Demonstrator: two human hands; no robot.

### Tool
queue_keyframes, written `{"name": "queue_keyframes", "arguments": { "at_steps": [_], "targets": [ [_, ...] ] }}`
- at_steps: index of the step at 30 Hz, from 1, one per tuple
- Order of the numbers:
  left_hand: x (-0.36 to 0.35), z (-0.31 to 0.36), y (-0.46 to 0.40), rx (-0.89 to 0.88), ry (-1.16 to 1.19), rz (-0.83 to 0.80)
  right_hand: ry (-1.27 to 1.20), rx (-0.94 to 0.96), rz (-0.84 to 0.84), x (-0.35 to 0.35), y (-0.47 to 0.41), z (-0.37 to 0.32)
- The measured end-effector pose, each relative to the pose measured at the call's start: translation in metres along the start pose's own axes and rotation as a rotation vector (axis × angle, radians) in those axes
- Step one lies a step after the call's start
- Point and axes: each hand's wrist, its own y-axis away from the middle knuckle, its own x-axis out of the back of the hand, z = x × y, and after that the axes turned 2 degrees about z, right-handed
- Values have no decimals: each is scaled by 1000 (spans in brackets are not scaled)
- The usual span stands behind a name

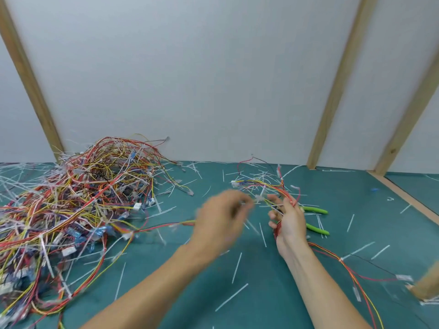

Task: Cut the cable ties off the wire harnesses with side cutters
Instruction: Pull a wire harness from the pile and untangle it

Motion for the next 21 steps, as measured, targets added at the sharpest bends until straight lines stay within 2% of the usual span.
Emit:
{"name": "queue_keyframes", "arguments": {
  "at_steps": [1,2,3,7,9,11,13,15,18,21],
  "targets": [
    [-9,10,6,-125,-121,-208,-29,-22,14,1,0,-1],
    [-17,15,12,-214,-237,-351,-42,-37,32,1,-1,-2],
    [-20,13,14,-235,-304,-403,-37,-43,47,1,-1,-2],
    [5,-19,4,77,-237,-308,78,42,64,-1,5,0],
    [31,-45,2,171,-275,-325,333,223,104,-1,11,-1],
    [65,-73,2,225,-365,-397,707,414,128,-2,18,-2],
    [94,-92,7,265,-432,-602,1045,532,134,-4,26,1],
    [107,-97,14,306,-383,-756,1245,644,95,-11,41,2],
    [100,-96,23,274,-396,-732,1349,819,-30,-23,67,7],
    [89,-96,26,233,-378,-501,1296,1172,-219,-33,81,14]
  ]
}}
